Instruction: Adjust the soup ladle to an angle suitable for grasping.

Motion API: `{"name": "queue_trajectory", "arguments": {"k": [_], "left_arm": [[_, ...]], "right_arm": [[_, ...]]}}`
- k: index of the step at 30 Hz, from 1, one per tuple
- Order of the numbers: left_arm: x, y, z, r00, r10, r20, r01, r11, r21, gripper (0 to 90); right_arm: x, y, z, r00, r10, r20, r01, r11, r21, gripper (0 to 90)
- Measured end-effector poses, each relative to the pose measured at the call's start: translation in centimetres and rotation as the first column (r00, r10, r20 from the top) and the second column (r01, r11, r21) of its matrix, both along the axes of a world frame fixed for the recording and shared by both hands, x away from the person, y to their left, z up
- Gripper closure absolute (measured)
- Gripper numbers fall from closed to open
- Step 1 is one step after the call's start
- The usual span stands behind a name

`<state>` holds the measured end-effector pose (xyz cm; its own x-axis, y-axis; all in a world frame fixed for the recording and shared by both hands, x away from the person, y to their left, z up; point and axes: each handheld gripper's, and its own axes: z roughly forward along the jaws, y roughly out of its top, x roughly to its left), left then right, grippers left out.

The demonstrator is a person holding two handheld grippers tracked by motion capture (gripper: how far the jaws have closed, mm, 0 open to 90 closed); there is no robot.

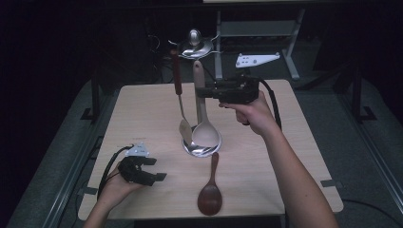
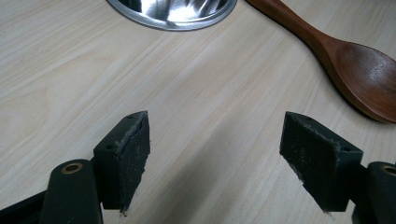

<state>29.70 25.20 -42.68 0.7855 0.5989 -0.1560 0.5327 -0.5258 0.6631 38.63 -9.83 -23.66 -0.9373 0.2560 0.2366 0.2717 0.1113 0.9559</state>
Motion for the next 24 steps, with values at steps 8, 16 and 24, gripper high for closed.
{"name": "queue_trajectory", "arguments": {"k": [8,16,24], "left_arm": [[0.00,0.04,0.01,1.0000,-0.001,-0.002,0.001,1.0000,0.001,24.2],[0.01,-0.11,-0.07,1.0000,-0.003,-0.006,0.003,1.0000,-0.001,24.2],[0.01,-0.07,-0.11,1.0000,-0.002,-0.008,0.001,1.0000,-0.002,24.2]], "right_arm": [[0.01,0.00,-0.08,0.9996,0.004,-0.029,-0.003,1.000,0.020,69.8],[0.18,0.28,-0.14,0.9981,0.004,-0.062,-0.002,1.000,0.026,70.2],[0.66,0.11,-0.32,0.9936,-0.088,-0.070,0.088,0.996,0.000,63.9]]}}
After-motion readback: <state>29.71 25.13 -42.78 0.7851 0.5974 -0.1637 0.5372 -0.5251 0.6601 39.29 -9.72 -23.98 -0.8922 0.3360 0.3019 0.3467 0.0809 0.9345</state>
